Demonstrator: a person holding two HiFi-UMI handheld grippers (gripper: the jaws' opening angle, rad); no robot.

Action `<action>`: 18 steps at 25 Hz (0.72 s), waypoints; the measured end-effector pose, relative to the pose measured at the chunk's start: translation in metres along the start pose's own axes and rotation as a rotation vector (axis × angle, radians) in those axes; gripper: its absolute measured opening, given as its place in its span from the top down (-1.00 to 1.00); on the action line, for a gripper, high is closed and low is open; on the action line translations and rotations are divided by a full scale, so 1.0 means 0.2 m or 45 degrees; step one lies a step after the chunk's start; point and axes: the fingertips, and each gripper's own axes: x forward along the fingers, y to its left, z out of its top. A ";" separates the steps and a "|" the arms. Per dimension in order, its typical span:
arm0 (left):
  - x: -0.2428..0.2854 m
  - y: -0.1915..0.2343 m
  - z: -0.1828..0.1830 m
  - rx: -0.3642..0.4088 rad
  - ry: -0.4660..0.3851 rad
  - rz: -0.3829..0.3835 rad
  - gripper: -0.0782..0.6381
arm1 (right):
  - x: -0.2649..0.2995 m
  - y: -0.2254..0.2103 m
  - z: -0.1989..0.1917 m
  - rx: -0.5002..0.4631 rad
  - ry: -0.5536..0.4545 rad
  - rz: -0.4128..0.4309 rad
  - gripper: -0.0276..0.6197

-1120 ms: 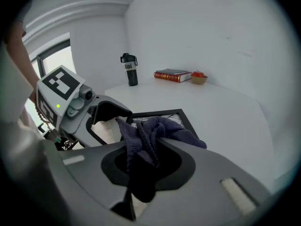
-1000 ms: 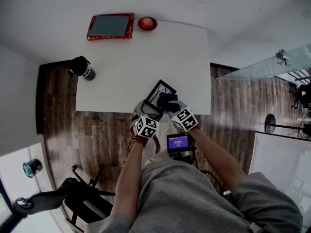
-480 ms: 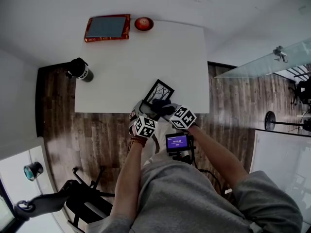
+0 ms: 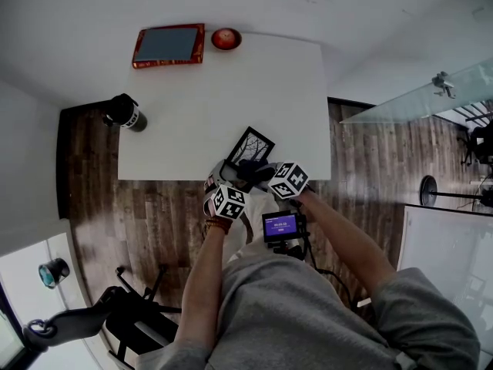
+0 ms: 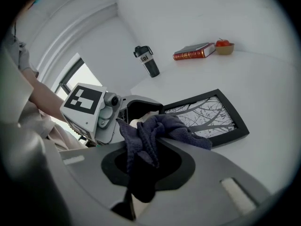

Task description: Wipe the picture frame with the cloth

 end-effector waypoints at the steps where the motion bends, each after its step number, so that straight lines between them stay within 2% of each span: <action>1: 0.00 0.00 0.00 0.000 0.002 0.000 -0.60 | 0.00 0.00 0.00 0.015 0.011 0.011 0.71; 4: 0.00 0.00 -0.01 0.001 0.012 -0.004 -0.61 | 0.00 0.01 0.00 0.078 0.037 0.042 0.71; 10: 0.00 0.00 -0.03 0.078 0.067 -0.022 -0.59 | 0.00 0.07 0.00 0.179 0.074 0.130 0.71; 12: -0.01 -0.01 -0.04 0.078 0.075 -0.036 -0.59 | -0.07 0.10 0.09 0.207 -0.021 0.199 0.71; 15: -0.05 -0.04 -0.01 0.091 0.078 -0.117 -0.63 | -0.27 0.16 0.33 0.268 -0.264 0.330 0.70; 18: -0.19 -0.05 0.14 0.198 -0.057 -0.167 -0.61 | -0.52 0.18 0.54 0.194 -0.488 0.279 0.70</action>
